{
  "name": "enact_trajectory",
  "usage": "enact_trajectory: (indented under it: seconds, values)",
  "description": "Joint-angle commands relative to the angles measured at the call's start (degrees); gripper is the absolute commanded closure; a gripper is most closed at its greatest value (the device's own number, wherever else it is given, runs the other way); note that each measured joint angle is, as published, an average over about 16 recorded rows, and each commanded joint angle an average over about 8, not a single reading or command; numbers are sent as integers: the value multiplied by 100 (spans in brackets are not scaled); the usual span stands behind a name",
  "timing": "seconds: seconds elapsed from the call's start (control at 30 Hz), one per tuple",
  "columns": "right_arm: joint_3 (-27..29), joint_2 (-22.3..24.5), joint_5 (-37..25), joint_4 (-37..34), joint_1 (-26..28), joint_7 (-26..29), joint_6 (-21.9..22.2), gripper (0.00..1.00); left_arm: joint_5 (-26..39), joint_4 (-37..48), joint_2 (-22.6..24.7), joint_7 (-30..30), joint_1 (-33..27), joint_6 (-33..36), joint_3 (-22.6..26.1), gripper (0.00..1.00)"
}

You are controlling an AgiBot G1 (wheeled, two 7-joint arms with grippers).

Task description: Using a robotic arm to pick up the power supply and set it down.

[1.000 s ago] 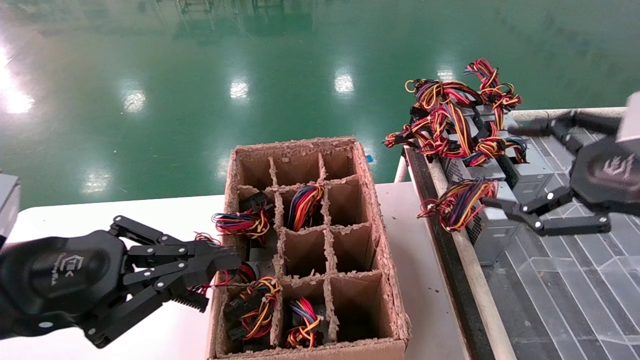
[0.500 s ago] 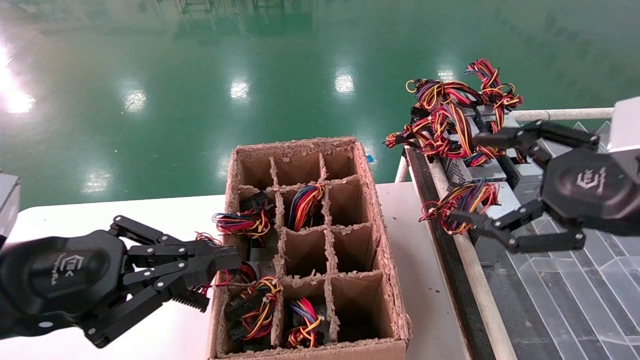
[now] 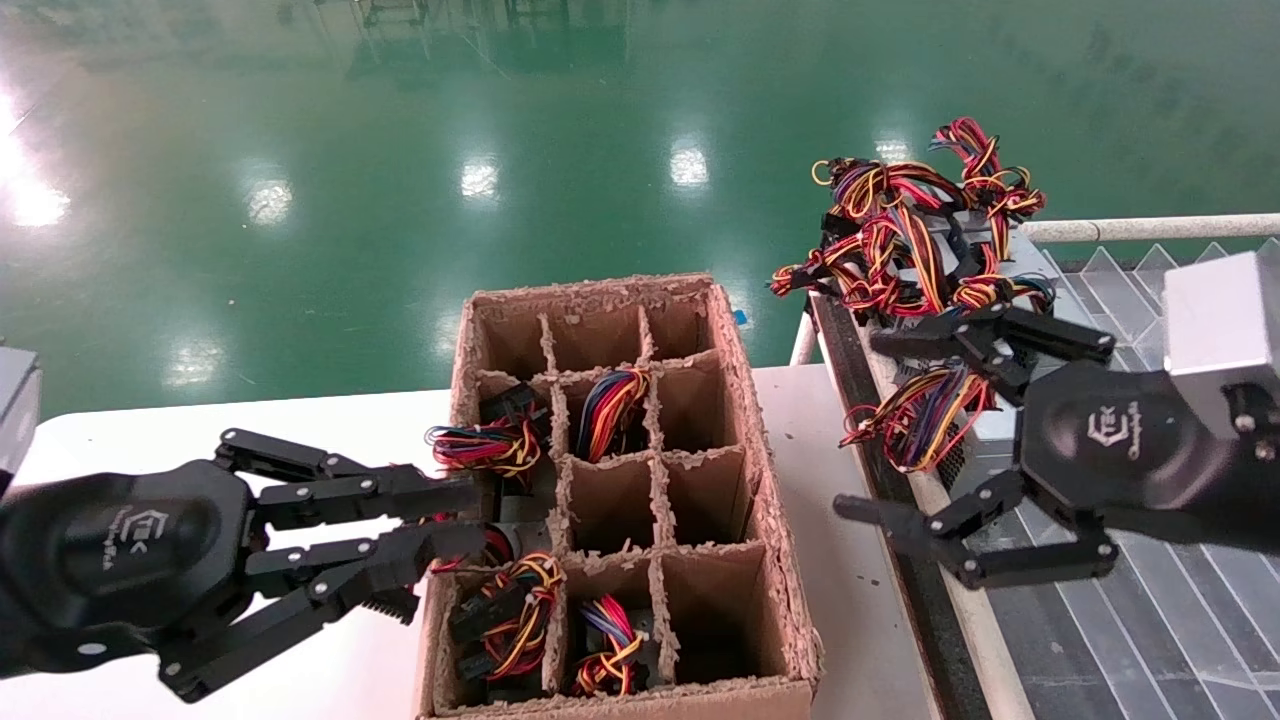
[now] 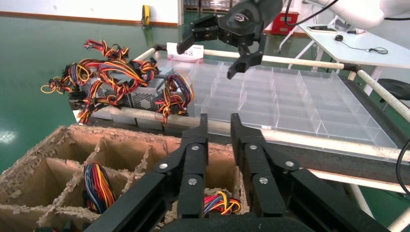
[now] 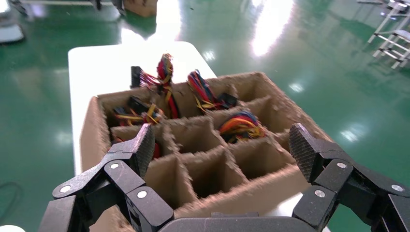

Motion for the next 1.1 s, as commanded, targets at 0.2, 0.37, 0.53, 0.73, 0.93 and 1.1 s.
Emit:
enact_trajectory:
  seconds: [0.2, 0.37, 0.53, 0.73, 0.93, 1.1]
  values:
    - [-4, -126, 318, 19, -200, -14, -86, 0, 0, 0, 0, 0, 0, 0, 0, 0]
    - [-6, -215, 543, 32, -341, -24, -147, 0, 0, 0, 0, 0, 0, 0, 0, 0]
    - [-9, -303, 765, 45, -481, -33, -206, 0, 0, 0, 0, 0, 0, 0, 0, 0]
    - [-12, -408, 1029, 61, -646, -45, -278, 0, 0, 0, 0, 0, 0, 0, 0, 0]
    - [-15, -509, 1284, 76, -807, -56, -346, 0, 0, 0, 0, 0, 0, 0, 0, 0]
    - [-14, -569, 1439, 83, -906, -63, -386, 0, 0, 1, 0, 0, 1, -1, 0, 0]
